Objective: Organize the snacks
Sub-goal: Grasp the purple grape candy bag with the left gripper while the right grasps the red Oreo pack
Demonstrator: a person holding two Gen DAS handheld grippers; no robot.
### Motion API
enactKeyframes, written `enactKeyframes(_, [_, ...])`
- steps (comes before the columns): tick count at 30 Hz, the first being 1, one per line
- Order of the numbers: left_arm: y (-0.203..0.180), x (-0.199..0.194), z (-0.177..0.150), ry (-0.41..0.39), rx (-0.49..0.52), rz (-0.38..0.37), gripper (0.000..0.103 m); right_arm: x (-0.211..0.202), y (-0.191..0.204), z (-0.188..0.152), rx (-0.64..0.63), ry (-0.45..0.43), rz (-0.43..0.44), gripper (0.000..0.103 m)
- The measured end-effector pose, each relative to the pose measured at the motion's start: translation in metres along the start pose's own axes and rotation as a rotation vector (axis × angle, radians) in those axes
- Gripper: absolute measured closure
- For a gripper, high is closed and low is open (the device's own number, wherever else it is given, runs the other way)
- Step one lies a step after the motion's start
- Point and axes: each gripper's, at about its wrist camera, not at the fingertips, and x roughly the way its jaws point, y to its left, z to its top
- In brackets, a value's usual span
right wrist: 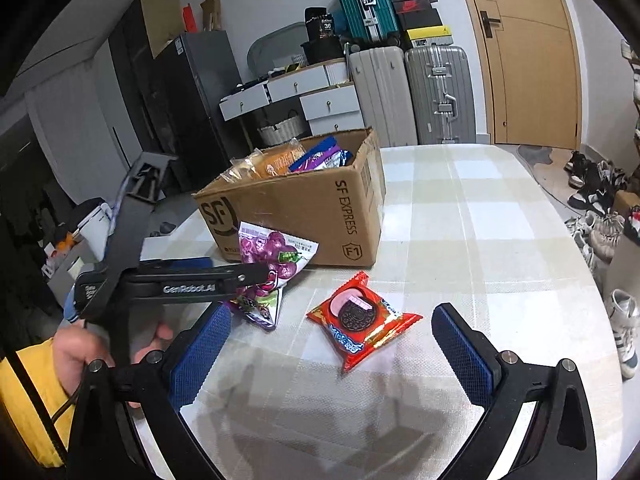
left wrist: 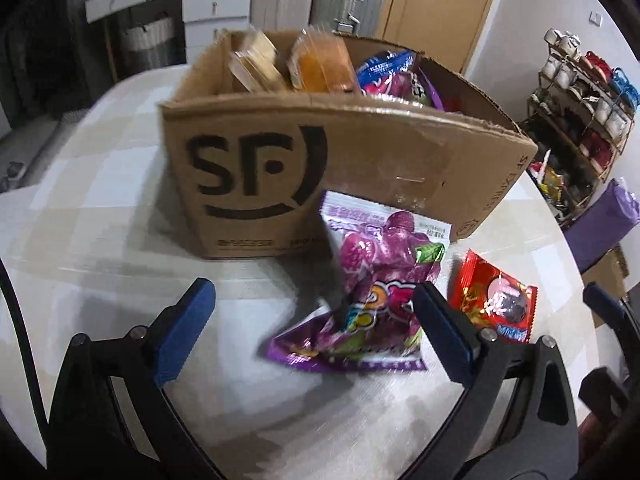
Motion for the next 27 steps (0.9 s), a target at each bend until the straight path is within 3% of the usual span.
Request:
enactKeyframes(5, [0.0, 0.027, 0.011, 0.013, -0.022, -0.045, 0.018, 0.008, -0.003, -0.001, -0.002, 0.013, -0.004, 0.001])
enactKeyframes(8, [-0.003, 0.035, 0.014, 0.006, -0.015, -0.065, 0.03, 0.012, -0.006, -0.002, 0.009, 0.029, -0.006, 0.001])
enactKeyframes(12, [-0.011, 0.043, 0.02, 0.018, 0.01, -0.12, 0.064, 0.011, -0.006, -0.004, 0.014, 0.027, -0.006, 0.001])
enactKeyframes(17, [-0.011, 0.054, 0.023, 0.05, 0.017, -0.144, 0.075, 0.016, -0.015, -0.004, 0.05, 0.043, -0.007, 0.001])
enactKeyframes(23, [-0.003, 0.061, 0.024, 0.082, 0.003, -0.161, 0.077, 0.032, -0.029, 0.0, 0.157, 0.11, 0.014, 0.001])
enactKeyframes(27, [-0.006, 0.062, 0.02, 0.091, 0.016, -0.14, 0.077, 0.046, -0.025, 0.004, 0.13, 0.153, -0.007, 0.001])
